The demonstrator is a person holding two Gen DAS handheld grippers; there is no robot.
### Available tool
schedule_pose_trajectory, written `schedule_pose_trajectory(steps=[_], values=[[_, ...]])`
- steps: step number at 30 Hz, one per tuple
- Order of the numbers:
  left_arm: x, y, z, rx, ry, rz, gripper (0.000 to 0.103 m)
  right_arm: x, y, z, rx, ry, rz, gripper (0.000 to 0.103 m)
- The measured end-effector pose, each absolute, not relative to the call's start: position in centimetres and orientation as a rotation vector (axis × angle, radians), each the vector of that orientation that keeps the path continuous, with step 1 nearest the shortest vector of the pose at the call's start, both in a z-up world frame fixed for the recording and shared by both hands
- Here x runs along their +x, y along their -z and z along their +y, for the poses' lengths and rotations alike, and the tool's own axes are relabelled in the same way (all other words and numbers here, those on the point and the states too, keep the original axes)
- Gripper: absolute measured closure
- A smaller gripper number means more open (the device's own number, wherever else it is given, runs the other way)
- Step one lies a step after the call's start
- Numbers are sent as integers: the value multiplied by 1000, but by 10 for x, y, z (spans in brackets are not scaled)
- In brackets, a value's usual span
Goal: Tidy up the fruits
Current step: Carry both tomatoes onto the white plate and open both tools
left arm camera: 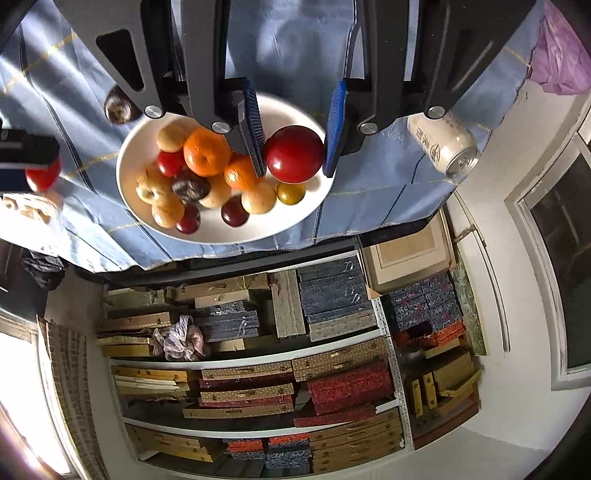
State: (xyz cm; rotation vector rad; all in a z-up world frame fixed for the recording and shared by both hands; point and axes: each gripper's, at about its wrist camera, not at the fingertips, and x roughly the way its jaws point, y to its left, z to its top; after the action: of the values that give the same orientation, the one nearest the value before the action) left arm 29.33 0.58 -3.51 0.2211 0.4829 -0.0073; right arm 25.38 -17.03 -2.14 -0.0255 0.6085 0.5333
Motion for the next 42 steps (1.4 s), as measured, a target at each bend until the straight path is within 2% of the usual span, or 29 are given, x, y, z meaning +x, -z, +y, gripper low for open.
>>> schedule_pose_trajectory(steps=[6,14,24,31,32,33,35,39,42], values=[[303,40,14,112,123,570,72,266,14,-170,11,-556,586,77],[293,73,-2,191,184,634,72,283,32,-177,15,-527,639,77],[366,51,12,92,87,640,72,342,31,-143,-17,-476,600,77],[415,58,16,59,82,712,71,383,39,-126,-6,-481,616,76],[417,59,15,65,77,710,66,385,42,-126,-3,-481,619,76],[417,60,15,59,74,704,56,388,44,-127,2,-483,620,73],[416,60,18,32,71,689,42,392,48,-131,7,-480,626,57],[403,57,21,30,59,671,38,386,44,-140,24,-478,613,57],[386,51,23,47,42,648,33,371,36,-146,39,-485,591,51]])
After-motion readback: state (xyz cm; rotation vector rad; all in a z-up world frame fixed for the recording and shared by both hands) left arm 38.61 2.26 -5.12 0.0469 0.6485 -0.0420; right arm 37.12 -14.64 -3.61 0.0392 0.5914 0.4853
